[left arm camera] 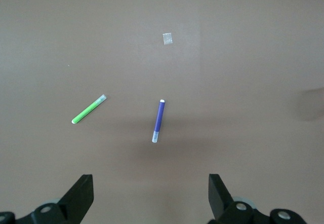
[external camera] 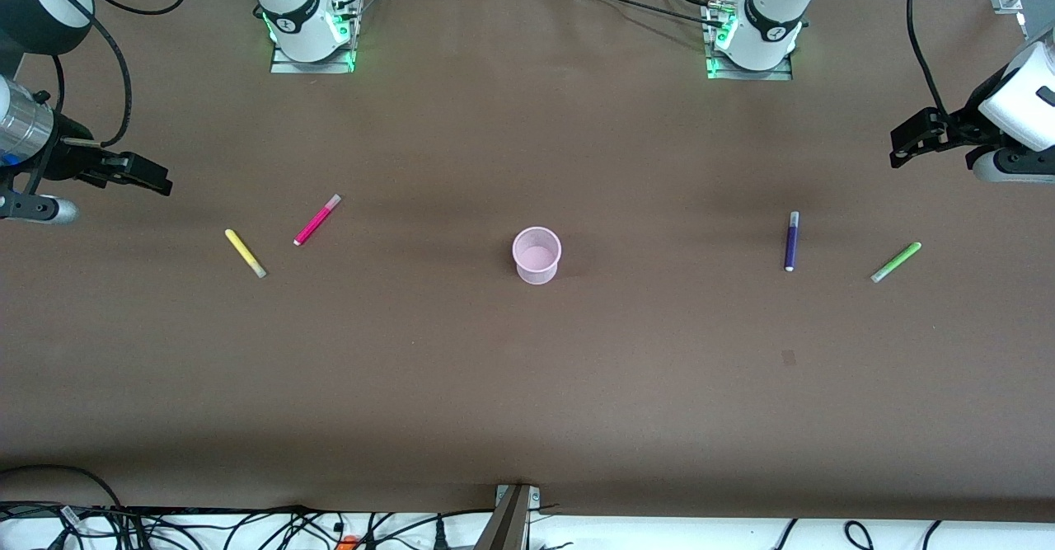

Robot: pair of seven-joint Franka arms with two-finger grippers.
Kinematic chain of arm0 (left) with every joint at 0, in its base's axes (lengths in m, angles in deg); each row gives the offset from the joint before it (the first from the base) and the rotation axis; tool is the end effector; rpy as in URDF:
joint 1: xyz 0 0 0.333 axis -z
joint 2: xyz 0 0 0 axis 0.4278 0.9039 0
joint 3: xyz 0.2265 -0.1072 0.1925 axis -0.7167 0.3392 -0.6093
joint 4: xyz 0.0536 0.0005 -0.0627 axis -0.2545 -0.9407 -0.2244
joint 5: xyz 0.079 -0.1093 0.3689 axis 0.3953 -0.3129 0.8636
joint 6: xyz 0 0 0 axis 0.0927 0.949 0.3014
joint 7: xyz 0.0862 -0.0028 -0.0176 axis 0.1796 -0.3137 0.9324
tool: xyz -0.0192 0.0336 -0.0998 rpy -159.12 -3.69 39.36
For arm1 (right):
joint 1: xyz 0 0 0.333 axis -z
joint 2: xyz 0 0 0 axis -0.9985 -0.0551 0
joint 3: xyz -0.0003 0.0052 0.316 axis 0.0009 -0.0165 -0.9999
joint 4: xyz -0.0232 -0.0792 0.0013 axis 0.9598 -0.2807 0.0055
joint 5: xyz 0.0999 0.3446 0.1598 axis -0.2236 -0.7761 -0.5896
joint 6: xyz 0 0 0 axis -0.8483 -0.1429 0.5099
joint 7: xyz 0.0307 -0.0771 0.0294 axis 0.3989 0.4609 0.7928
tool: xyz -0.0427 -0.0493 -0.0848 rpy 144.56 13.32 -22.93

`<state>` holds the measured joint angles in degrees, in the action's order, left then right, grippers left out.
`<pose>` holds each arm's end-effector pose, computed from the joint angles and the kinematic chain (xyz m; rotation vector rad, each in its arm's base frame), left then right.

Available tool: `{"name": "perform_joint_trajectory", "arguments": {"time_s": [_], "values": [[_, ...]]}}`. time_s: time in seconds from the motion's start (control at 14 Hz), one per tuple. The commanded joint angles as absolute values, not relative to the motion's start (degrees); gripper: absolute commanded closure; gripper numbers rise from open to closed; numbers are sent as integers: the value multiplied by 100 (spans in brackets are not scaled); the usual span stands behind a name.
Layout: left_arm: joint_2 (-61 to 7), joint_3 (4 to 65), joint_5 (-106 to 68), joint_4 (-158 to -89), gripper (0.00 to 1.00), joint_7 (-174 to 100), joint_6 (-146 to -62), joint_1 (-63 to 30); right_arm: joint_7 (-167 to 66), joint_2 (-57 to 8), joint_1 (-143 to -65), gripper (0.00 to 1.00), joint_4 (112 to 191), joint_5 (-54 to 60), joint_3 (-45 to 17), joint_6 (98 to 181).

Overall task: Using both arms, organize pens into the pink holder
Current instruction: 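Lower the right gripper to the pink marker while the left gripper lowers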

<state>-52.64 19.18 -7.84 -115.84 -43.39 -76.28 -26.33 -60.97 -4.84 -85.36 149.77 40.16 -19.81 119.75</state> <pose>0.5510 -0.0120 0.6076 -3.0967 0.0379 0.0712 0.5750 -0.0125 0.5386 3.1201 -0.1791 -0.1308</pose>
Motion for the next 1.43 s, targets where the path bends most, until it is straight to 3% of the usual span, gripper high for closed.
{"name": "perform_joint_trajectory", "arguments": {"time_s": [0.0,0.43,0.86,1.0,1.36], "values": [[-5272,1925,-651,-11511,0,-4445,-7533,-2638,-6141,-341,-8526,1,15080,4015,-2008,11996],[-5264,1925,-651,-11511,0,-4437,-7481,-2629,-6123,-394,-8526,1,14992,4059,-2017,12005],[-4668,1925,-642,-11537,0,-5104,-6303,-2647,-7316,-657,-8735,1,15369,3989,-2043,12083],[-4308,1916,-642,-11563,0,-5157,-6460,-2656,-7818,-850,-8851,2,15684,3963,-2052,12485],[-3358,1925,-634,-11748,0,-5192,-7759,-2664,-9057,-1236,-9008,2,17004,3857,-2298,14217]]}}
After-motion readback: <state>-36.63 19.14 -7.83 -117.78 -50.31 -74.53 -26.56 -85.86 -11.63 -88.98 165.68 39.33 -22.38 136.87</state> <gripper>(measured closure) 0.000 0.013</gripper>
